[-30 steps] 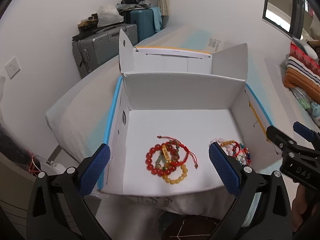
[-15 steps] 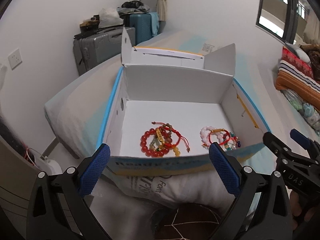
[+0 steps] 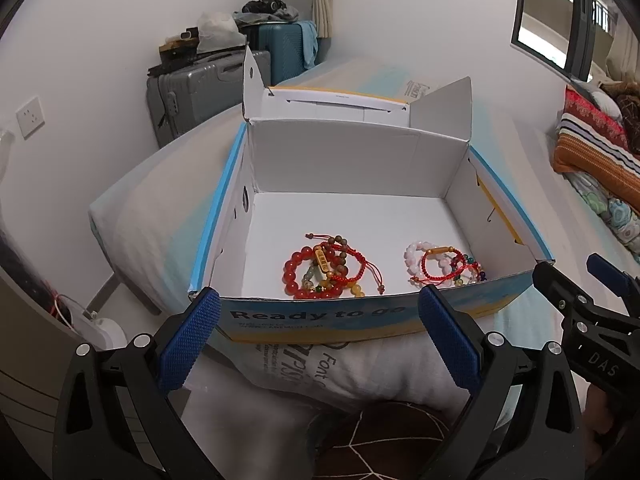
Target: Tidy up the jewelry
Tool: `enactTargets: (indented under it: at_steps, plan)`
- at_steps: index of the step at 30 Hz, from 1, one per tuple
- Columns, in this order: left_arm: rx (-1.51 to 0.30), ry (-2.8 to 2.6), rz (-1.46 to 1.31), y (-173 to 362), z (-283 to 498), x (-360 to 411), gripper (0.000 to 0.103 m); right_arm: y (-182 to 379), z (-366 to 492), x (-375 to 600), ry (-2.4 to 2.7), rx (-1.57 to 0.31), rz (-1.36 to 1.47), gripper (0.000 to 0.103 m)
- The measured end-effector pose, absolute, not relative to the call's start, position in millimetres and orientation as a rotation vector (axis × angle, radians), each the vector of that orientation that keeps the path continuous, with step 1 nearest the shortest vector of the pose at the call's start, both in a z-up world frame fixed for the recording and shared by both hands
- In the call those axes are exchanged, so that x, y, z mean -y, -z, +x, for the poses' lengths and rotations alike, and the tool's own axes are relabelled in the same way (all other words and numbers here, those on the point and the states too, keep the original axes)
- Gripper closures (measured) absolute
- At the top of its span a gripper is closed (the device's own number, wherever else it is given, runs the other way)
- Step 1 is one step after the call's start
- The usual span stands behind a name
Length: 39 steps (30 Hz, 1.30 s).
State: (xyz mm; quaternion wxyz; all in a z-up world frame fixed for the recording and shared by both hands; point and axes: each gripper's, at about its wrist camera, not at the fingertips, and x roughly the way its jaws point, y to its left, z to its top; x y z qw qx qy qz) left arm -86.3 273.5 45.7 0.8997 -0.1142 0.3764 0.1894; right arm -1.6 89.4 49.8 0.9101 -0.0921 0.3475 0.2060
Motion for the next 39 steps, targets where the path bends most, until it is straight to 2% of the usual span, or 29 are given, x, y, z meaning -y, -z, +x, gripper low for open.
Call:
enactTargets:
  at_steps: [39]
  plan:
    - [-0.794, -0.398, -0.225, -46.3, -85.4, -274.4, 0.006, -47.4, 0.5, -88.1, -0.416, -0.726, -0.193, 0.008]
